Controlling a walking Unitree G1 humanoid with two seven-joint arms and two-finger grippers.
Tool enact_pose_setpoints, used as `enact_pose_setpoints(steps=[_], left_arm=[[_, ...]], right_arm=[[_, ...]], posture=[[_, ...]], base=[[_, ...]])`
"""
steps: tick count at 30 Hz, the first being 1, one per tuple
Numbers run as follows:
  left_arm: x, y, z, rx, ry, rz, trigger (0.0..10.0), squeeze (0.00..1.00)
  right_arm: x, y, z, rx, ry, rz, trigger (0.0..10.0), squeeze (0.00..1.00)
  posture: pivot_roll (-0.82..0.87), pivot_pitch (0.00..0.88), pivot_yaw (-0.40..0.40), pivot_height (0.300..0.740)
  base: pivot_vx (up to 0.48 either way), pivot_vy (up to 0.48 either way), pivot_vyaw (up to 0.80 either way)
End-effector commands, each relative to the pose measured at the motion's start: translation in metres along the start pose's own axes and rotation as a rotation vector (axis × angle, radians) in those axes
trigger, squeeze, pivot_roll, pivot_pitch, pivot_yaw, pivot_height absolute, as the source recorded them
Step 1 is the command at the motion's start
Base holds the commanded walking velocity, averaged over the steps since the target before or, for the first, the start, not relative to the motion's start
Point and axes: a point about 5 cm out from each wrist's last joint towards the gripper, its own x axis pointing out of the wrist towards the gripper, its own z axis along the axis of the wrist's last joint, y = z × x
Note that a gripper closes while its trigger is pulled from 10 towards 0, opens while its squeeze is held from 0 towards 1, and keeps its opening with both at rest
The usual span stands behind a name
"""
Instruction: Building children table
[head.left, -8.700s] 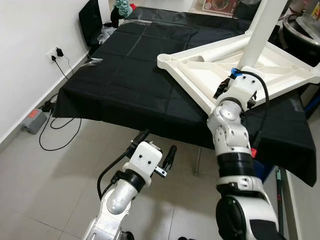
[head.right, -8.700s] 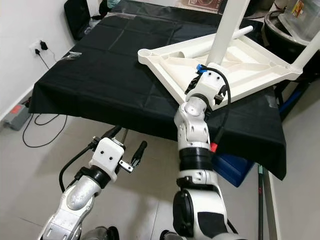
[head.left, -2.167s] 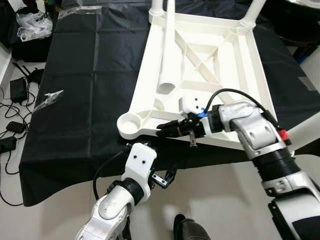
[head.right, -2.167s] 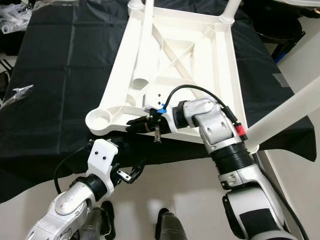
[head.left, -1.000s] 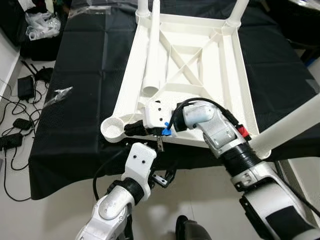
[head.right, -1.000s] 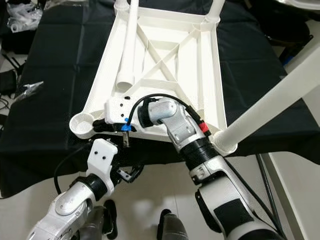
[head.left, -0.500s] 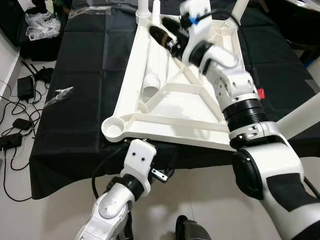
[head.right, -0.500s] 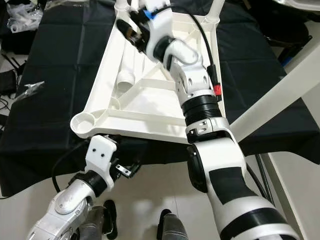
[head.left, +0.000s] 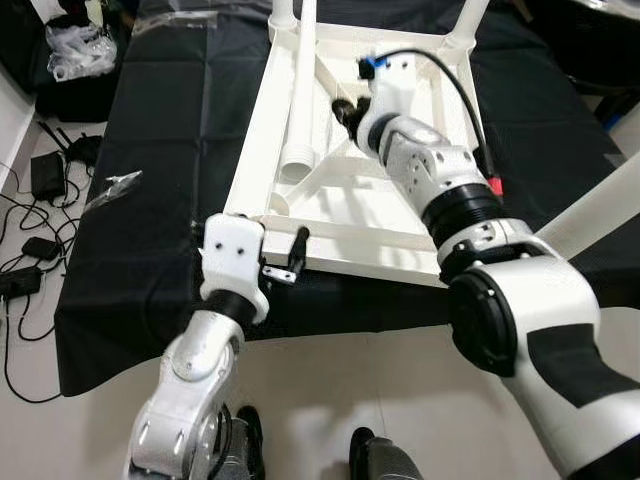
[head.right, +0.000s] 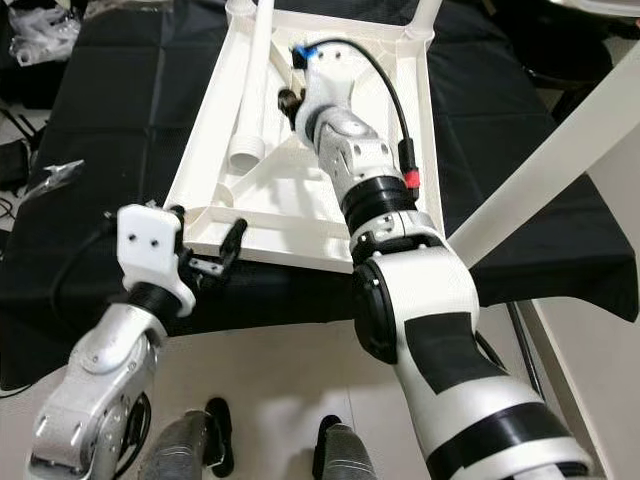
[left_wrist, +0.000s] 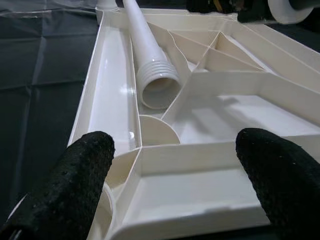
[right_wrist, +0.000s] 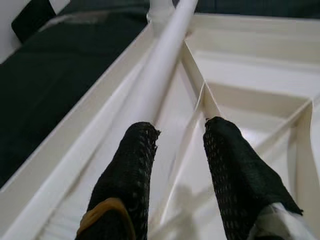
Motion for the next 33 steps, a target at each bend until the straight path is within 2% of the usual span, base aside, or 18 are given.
enact_pose_setpoints(steps=[1,4,11,12,14,15,22,23,25,26,32,33], left_arm=[[-0.001,-0.001,0.004,0.005,-0.007,0.011,10.0,0.00],[-0.001,0.001,0.009,0.054,-0.022,0.011,10.0,0.00],[0.007,0.021,0.009,0.107,0.000,0.085,10.0,0.00],[0.007,0.023,0.009,0.114,0.006,0.092,10.0,0.00],[0.008,0.024,0.009,0.117,0.011,0.096,10.0,0.00],[0.007,0.024,0.010,0.115,0.018,0.102,10.0,0.00],[0.004,0.019,0.012,0.109,0.018,0.101,10.0,0.00],[0.002,0.018,0.012,0.109,0.022,0.102,10.0,0.00],[0.002,0.018,0.012,0.109,0.022,0.102,10.0,0.00],[0.002,0.018,0.013,0.108,0.020,0.103,10.0,0.00],[0.005,0.017,0.017,0.107,0.001,0.102,10.0,0.00],[0.009,0.017,0.023,0.114,-0.030,0.101,10.0,0.00]], right_arm=[[0.000,0.001,-0.002,0.050,0.006,0.014,10.0,0.00],[0.001,0.008,0.002,0.115,0.003,0.067,10.0,0.00],[0.003,0.023,-0.007,0.107,0.077,0.118,10.0,0.00],[0.004,0.026,-0.010,0.106,0.092,0.120,10.0,0.06],[0.004,0.027,-0.012,0.106,0.099,0.122,10.0,0.06],[0.004,0.030,-0.011,0.099,0.098,0.130,10.0,1.00],[0.005,0.033,-0.002,0.095,0.065,0.123,10.0,1.00],[0.005,0.037,0.005,0.094,0.042,0.145,10.0,0.40],[0.005,0.037,0.005,0.094,0.042,0.145,10.0,0.40],[0.005,0.037,0.011,0.092,0.014,0.151,10.0,0.00],[0.003,0.031,0.030,0.056,-0.092,0.143,10.0,0.00],[-0.002,0.025,0.049,0.015,-0.222,0.145,10.0,0.00]], posture=[[0.15,0.287,-0.108,0.740],[0.14,0.294,-0.113,0.740],[0.14,0.317,-0.118,0.740],[0.14,0.324,-0.123,0.740],[0.14,0.324,-0.123,0.740],[0.14,0.344,-0.134,0.740],[0.13,0.369,-0.152,0.740],[0.14,0.375,-0.160,0.740],[0.14,0.375,-0.160,0.740],[0.14,0.370,-0.162,0.740],[0.15,0.354,-0.161,0.740],[0.15,0.319,-0.147,0.740]], base=[[0.000,0.000,0.00],[0.000,0.000,0.00],[0.000,0.000,0.00],[0.000,0.000,0.00],[0.000,0.000,0.00],[0.000,0.000,0.00],[0.000,0.000,0.00],[0.000,0.000,0.00],[0.000,0.000,0.00],[0.000,0.000,0.00],[0.000,0.000,0.00],[0.000,0.000,0.00]])
